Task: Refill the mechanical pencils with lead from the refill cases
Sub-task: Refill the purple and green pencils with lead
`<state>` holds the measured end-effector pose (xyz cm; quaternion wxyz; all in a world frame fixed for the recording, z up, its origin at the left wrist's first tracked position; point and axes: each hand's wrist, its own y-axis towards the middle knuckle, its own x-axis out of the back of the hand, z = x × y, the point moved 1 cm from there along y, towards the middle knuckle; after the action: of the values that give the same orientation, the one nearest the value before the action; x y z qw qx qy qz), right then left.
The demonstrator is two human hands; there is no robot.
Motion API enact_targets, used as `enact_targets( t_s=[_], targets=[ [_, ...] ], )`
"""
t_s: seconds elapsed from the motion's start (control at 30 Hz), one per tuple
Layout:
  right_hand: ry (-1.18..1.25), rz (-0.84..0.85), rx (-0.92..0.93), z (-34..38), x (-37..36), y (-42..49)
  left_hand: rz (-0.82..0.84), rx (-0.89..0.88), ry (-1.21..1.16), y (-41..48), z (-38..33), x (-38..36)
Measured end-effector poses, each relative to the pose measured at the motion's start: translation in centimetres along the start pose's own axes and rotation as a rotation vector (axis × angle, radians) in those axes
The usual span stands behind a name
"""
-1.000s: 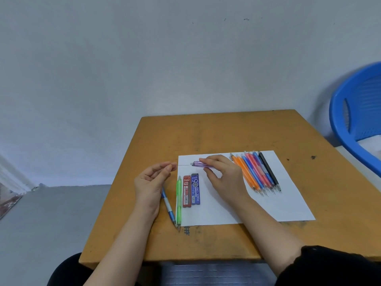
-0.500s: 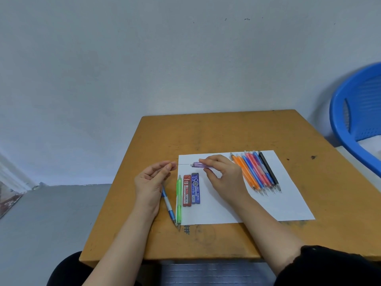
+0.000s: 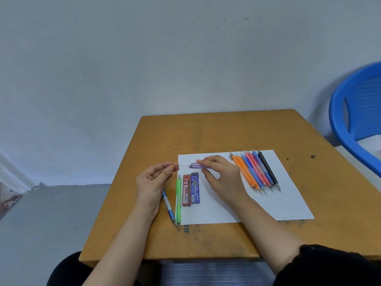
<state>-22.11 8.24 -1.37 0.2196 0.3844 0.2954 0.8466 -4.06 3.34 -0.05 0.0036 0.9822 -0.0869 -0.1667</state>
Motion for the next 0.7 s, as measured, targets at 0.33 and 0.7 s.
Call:
enact_targets(
  t_s=[0.33, 0.7],
  targets=[
    [0.005, 0.006, -0.001, 0.04, -0.04, -0.04, -0.003, 0.013, -0.004, -0.10, -0.08, -0.03],
    [-0.004, -0.002, 0.010, -0.18, -0.13, 0.02, -0.001, 0.023, -0.047, -0.12, -0.13, -0.02]
  ],
)
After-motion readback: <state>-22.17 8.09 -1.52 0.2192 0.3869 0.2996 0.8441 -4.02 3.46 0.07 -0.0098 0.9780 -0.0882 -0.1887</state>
